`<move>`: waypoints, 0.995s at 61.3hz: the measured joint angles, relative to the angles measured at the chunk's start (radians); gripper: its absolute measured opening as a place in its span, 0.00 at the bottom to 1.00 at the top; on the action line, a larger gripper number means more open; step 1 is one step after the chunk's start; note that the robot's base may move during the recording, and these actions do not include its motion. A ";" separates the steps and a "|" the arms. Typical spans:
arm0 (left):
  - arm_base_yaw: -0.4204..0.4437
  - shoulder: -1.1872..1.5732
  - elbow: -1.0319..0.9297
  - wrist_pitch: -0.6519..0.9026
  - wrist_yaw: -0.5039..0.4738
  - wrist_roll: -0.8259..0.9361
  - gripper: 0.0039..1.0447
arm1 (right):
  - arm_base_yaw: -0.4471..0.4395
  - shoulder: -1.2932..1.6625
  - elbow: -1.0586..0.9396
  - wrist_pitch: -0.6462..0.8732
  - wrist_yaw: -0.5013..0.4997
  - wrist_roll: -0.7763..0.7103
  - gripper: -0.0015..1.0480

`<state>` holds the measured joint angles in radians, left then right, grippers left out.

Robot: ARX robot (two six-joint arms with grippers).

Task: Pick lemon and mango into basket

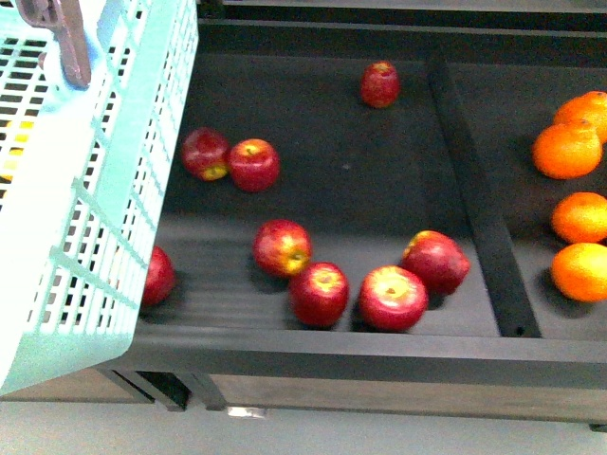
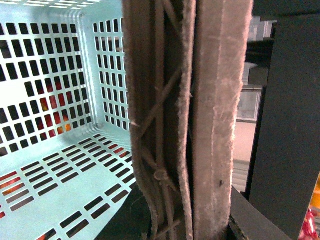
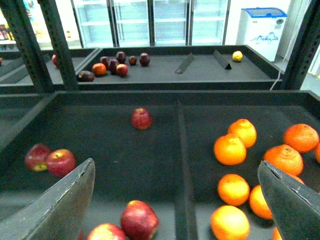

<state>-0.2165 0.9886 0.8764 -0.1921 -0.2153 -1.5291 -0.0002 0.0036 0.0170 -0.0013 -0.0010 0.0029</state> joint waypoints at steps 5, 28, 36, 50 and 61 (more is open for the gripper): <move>0.000 0.000 0.000 0.000 0.003 -0.002 0.18 | 0.000 0.001 0.000 0.000 0.001 0.000 0.92; 0.000 0.000 0.000 0.000 0.005 -0.002 0.18 | 0.000 0.000 0.000 0.000 0.001 0.000 0.92; 0.000 0.000 0.000 0.000 0.005 -0.002 0.18 | 0.000 -0.001 0.000 0.000 0.001 0.000 0.92; 0.000 0.000 0.000 0.000 0.005 -0.003 0.18 | 0.000 -0.001 0.000 0.000 0.000 0.000 0.92; 0.000 0.000 0.000 0.000 0.005 -0.002 0.18 | 0.000 -0.001 0.000 0.001 0.001 0.000 0.92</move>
<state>-0.2165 0.9882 0.8764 -0.1917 -0.2104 -1.5311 -0.0002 0.0029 0.0170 -0.0002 0.0002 0.0029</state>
